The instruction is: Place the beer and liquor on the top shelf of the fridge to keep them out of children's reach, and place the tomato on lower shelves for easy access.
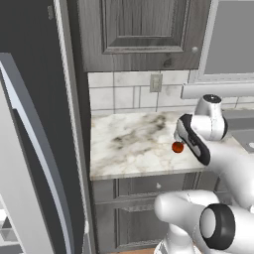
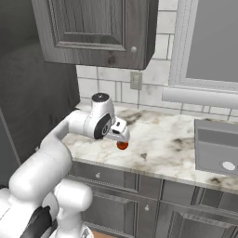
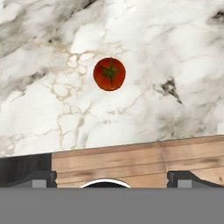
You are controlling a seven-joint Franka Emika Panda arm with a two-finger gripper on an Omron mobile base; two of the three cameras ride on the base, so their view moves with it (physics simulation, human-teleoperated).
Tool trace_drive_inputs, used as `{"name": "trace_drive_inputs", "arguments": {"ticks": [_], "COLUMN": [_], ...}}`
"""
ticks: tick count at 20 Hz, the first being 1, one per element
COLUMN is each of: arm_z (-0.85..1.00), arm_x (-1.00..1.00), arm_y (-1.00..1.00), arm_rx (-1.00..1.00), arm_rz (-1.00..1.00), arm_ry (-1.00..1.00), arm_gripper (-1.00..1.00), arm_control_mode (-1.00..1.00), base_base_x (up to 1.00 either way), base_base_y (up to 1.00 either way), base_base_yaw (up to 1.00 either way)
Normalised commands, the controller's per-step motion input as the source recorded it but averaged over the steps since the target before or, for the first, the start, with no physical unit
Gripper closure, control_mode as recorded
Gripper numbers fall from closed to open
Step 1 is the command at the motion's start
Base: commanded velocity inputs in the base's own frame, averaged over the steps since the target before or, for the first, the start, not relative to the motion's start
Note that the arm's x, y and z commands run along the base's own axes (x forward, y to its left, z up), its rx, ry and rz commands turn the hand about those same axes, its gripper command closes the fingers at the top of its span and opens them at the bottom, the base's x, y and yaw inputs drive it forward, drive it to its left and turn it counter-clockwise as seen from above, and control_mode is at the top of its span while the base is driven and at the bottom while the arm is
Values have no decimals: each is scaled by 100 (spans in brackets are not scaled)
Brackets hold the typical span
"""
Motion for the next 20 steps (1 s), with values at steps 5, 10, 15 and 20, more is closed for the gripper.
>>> {"name": "trace_drive_inputs", "arguments": {"ticks": [5, 10, 15, 20], "arm_z": [-39, -35, -30, -27], "arm_x": [49, 46, 40, 27], "arm_y": [0, -4, -9, -8], "arm_rx": [0, 0, 0, 0], "arm_rz": [0, 0, 0, 0], "arm_ry": [2, 2, 1, 0], "arm_gripper": [-100, -100, -100, -100], "arm_control_mode": [-100, -100, -100, -100], "base_base_x": [0, 0, 0, 0], "base_base_y": [0, 0, 0, 0], "base_base_yaw": [0, 0, 0, 0]}}
